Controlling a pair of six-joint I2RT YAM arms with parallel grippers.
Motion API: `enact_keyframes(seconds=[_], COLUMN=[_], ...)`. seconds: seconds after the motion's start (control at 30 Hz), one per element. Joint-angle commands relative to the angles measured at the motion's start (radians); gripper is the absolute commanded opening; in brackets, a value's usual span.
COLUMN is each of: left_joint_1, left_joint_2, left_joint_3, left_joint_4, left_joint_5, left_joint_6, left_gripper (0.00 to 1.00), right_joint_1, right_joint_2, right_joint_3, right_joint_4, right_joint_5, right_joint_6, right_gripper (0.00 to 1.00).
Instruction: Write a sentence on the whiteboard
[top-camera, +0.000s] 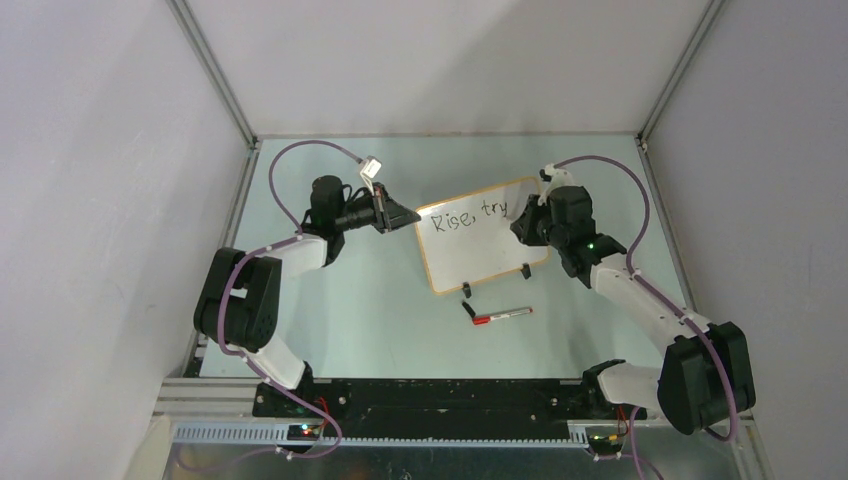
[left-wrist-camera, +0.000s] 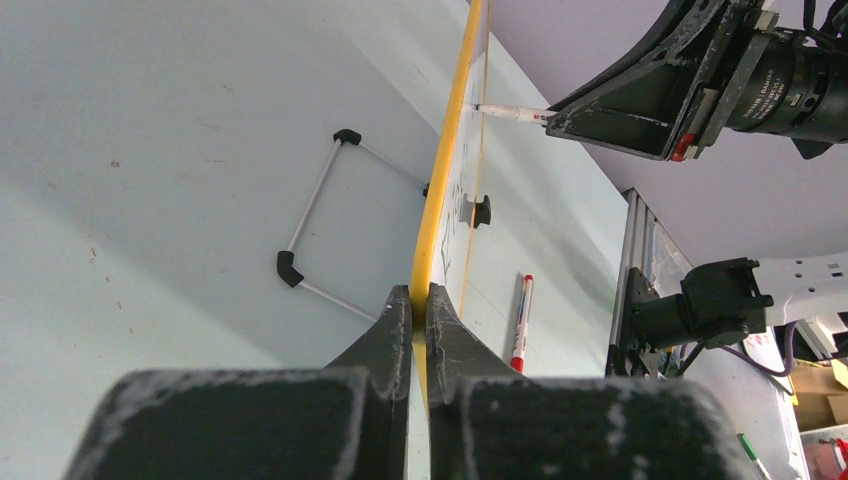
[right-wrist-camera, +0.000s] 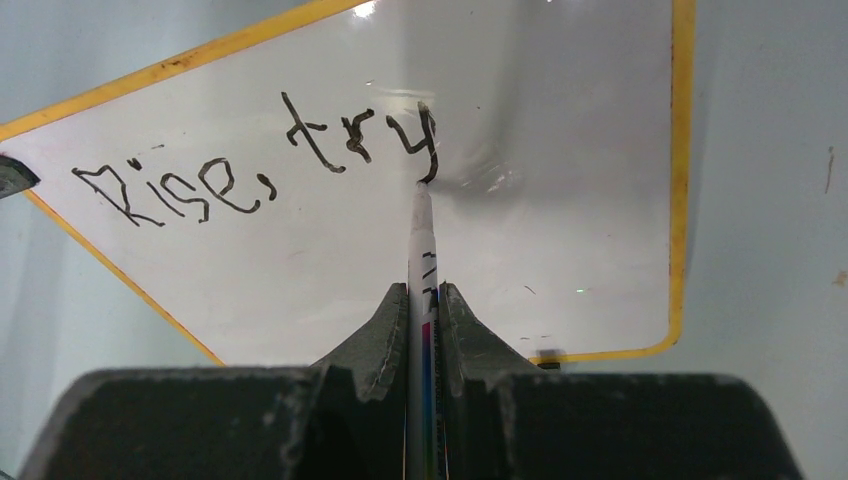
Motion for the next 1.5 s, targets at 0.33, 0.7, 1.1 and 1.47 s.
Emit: enact_keyframes(seconds=[0.33, 0.7, 1.1, 1.47], left_joint_1=[0.002, 0.002, 0.002, 0.002], left_joint_2=[-0.016, -0.012, -0.021, -0.02], left_joint_3=[0.031, 0.032, 0.015, 0.001], left_joint_4=[-0.013, -0.014, 0.016, 0.06], left_joint_5=[-0.007, -0.009, -0.02, -0.016], left_joint_6=[0.05, 0.048, 0.033, -0.004], left_gripper=[0.04, 0.04, 0.24, 0.31], right_joint_1=[0.011, 0.015, 0.112, 0.346], right_joint_2=[-0.003, -0.046, -0.21, -0.167], right_joint_3=[-0.003, 0.0, -0.118, -0.158], right_joint_4=[0.054, 0.035, 0.179, 0.309], right_joint_5=[-0.026, -0.042, -0.034, 0.151], right_joint_6=[-0.001, -0.006, -0.037, -0.148], right_gripper=[0.0, 0.0, 0.0, 0.0])
